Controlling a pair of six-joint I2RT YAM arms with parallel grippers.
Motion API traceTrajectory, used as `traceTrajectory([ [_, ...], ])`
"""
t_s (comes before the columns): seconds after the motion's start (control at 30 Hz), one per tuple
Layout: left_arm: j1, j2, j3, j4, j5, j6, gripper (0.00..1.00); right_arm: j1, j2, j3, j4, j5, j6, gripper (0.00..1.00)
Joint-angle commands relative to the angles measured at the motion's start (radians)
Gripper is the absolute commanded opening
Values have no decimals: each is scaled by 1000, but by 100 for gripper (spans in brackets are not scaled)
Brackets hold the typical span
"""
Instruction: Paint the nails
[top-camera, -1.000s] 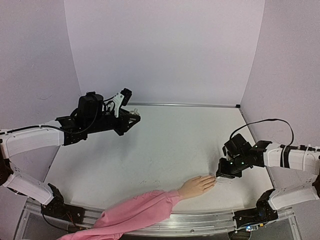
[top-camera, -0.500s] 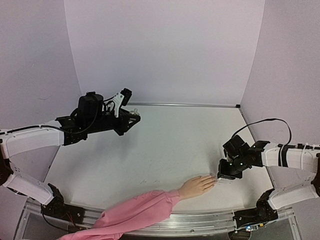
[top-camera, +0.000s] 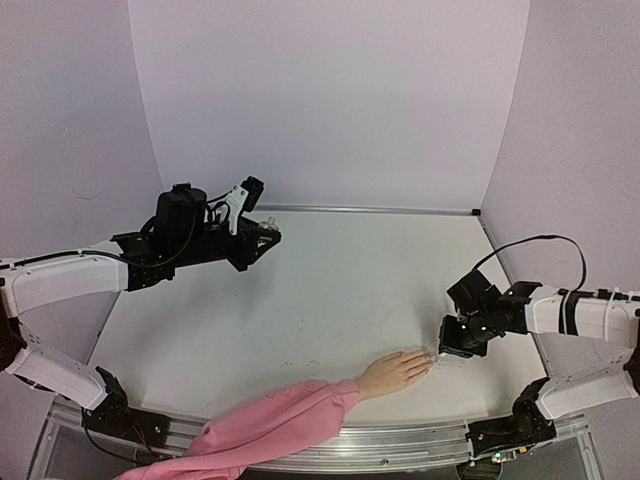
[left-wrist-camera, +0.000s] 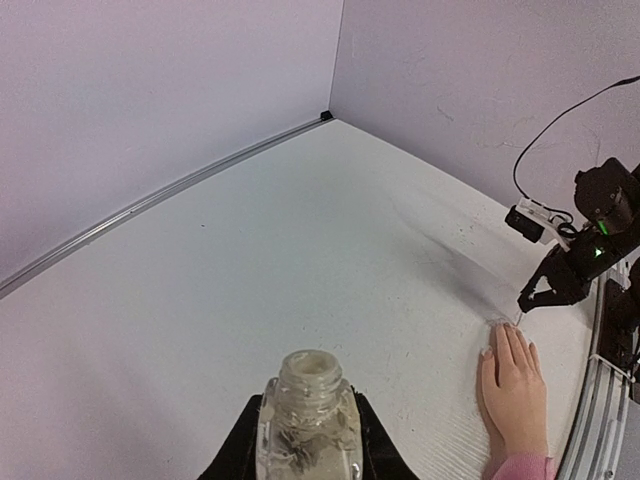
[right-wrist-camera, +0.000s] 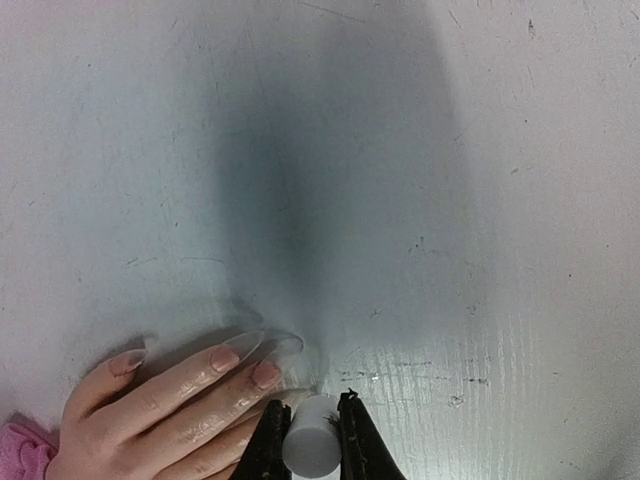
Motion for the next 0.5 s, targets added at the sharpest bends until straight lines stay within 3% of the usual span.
traceTrajectory([
  [0.0,6,-33,-1,68,-3,-5,0,5,-48,27,-73,-3,-17,0],
  [0.47,5,-41,-2,66,2,-13,0,7,-74,-1,-4,-126,-94,0],
])
